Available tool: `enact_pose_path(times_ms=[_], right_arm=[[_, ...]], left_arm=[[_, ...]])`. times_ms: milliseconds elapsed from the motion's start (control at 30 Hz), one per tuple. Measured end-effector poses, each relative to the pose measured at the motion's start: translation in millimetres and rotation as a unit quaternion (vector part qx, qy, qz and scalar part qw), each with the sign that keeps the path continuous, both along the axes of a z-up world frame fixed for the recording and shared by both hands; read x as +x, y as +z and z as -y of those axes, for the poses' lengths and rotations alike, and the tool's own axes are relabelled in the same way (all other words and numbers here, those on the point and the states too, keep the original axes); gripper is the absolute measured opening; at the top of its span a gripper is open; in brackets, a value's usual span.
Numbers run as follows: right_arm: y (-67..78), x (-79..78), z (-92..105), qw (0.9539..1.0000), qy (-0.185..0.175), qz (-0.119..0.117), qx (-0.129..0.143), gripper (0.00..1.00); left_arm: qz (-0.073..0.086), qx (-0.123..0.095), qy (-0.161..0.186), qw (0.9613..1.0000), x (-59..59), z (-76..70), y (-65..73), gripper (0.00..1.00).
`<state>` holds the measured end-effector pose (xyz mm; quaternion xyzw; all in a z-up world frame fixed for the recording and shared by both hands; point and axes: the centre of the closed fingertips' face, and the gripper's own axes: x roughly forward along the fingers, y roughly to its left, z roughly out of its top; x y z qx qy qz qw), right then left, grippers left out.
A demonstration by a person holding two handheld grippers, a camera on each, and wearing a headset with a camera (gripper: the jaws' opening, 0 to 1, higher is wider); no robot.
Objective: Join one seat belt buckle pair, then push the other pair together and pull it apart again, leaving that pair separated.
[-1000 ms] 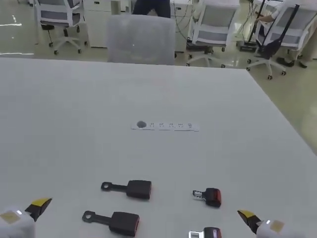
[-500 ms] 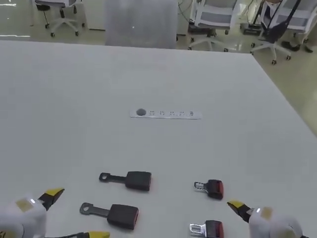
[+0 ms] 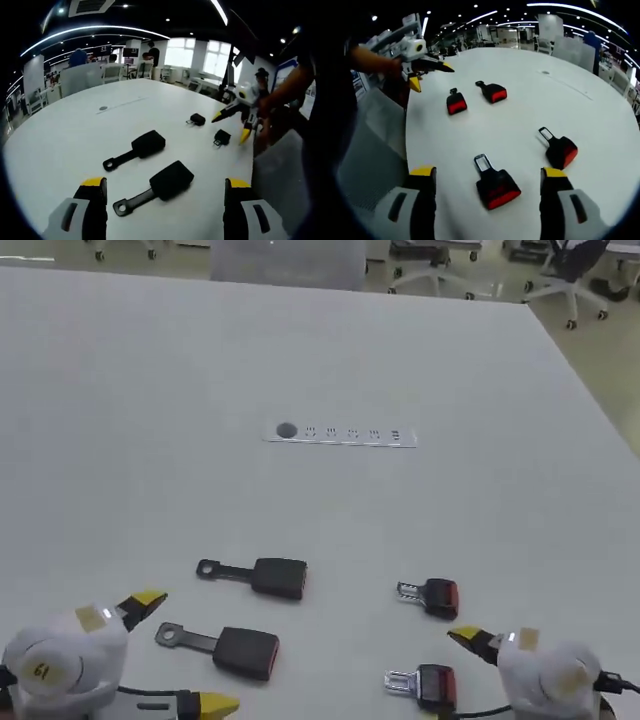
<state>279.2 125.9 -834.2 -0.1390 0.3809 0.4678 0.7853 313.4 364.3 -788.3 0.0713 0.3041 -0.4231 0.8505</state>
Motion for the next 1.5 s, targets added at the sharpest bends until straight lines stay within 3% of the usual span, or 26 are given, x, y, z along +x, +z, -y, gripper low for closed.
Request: enact_pose_path(times_ms=[233,433,567,700,733,767,833,900,967,1033,1133,1367,1500], right_arm=[[-11.8,-2.2,6.1,0.9990,0.035,-0.024,-0.015,0.83],[-18.7,-4.4,7.8,0.9975,0.058,-0.033,-0.023,0.78],[-22.4,-8.3,9.3,0.9960,0.076,-0.038,-0.029,0.74],[-22.0,-6.8,11.0,0.9956,0.082,-0.037,-0.029,0.69],[-22.4,-6.1,11.9,0.9953,0.085,-0.035,-0.030,0.68],[-22.7,-5.8,12.8,0.9949,0.089,-0.034,-0.032,0.67],[-23.0,-5.5,14.7,0.9938,0.102,-0.028,-0.036,0.65],[-23.5,-4.9,16.5,0.9925,0.112,-0.026,-0.043,0.63],[-23.8,-4.2,17.3,0.9910,0.122,-0.024,-0.049,0.61],[-24.6,-4.6,17.6,0.9895,0.132,-0.023,-0.053,0.59],[-24.6,-6.2,16.7,0.9866,0.152,-0.016,-0.059,0.57],[-25.2,-5.8,18.2,0.9845,0.164,-0.014,-0.059,0.53],[-25.4,-9.5,18.1,0.9829,0.173,-0.016,-0.062,0.50]], left_arm=[[-0.024,0.028,-0.069,0.9969,-4.5,13.1,-23.0,0.95],[-0.024,0.044,-0.115,0.9921,-2.3,21.6,-35.1,0.90],[-0.022,0.062,-0.150,0.9864,-1.8,25.7,-44.5,0.86],[-0.025,0.065,-0.173,0.9825,-0.3,33.4,-52.3,0.85],[-0.023,0.080,-0.193,0.9777,-1.6,33.7,-57.7,0.84],[-0.021,0.090,-0.201,0.9753,-0.9,33.5,-61.8,0.84],[-0.028,0.088,-0.206,0.9742,-0.5,37.6,-66.5,0.83],[-0.025,0.094,-0.217,0.9713,0.2,39.1,-70.1,0.81],[-0.015,0.092,-0.222,0.9706,3.2,40.7,-69.8,0.79],[-0.017,0.091,-0.222,0.9707,4.6,41.0,-69.8,0.77],[-0.012,0.094,-0.241,0.9658,3.3,41.5,-69.1,0.64],[-0.001,0.114,-0.273,0.9552,1.6,35.9,-69.6,0.47],[0.008,0.117,-0.275,0.9542,5.2,37.3,-68.6,0.43]])
